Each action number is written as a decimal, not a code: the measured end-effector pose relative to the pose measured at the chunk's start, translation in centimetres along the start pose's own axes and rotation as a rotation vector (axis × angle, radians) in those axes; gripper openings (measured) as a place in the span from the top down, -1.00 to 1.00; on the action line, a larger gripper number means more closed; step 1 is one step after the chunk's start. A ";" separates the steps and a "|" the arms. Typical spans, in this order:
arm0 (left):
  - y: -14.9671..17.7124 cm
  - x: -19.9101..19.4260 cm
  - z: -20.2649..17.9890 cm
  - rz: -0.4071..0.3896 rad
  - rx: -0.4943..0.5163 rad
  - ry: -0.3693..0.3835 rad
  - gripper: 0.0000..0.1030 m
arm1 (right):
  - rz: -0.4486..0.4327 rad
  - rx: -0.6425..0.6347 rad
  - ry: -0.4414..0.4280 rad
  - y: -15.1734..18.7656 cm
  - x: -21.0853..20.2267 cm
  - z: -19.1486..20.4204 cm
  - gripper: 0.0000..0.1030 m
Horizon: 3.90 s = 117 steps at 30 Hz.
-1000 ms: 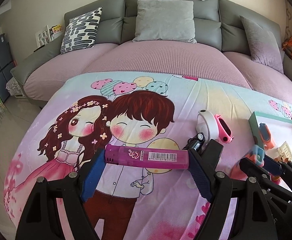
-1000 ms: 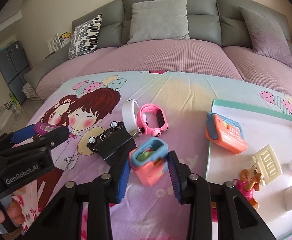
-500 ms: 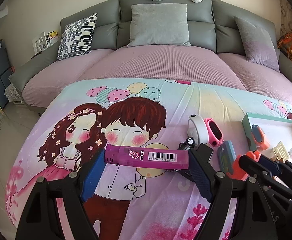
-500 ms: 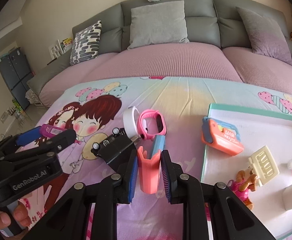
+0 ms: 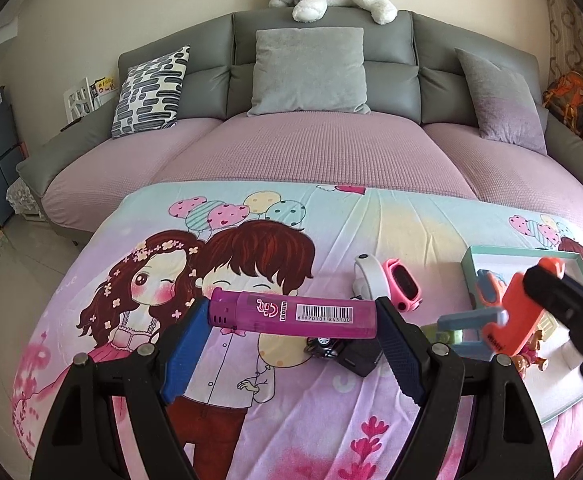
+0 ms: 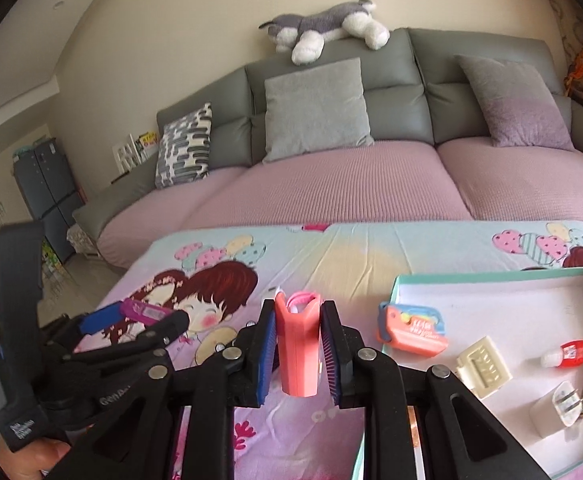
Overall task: Organize rigid objects
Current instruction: 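Lift and carry the magenta tube and coral-and-blue case over the tray with both tools, then lower the tube and case into the tray and open both tools, then move both tools back toward the black charger and watches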
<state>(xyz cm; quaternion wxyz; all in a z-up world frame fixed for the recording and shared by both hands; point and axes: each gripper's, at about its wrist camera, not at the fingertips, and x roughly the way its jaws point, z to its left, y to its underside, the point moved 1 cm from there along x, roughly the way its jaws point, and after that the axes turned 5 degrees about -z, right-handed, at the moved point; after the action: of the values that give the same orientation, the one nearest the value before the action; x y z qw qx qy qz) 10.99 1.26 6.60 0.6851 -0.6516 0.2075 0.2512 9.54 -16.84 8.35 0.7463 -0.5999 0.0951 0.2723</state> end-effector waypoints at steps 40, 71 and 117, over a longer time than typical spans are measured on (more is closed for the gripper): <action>-0.2 -1.1 -24.6 0.023 0.328 0.356 -0.59 | -0.164 0.306 0.489 -1.7 -11.3 -20.1 0.57; 1.9 1.1 -25.4 0.126 0.352 0.327 -0.62 | 0.150 0.308 0.502 2.0 -5.1 -22.1 0.52; -1.1 2.8 -6.8 0.054 -0.253 -0.081 -1.00 | 0.064 0.195 0.423 1.1 -3.1 -17.9 -1.00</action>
<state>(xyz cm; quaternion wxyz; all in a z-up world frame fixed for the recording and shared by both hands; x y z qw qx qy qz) 14.19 -5.37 5.35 0.5981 -0.7163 0.1641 0.3199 9.74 -34.56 4.19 0.7550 -0.5655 0.2943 0.1535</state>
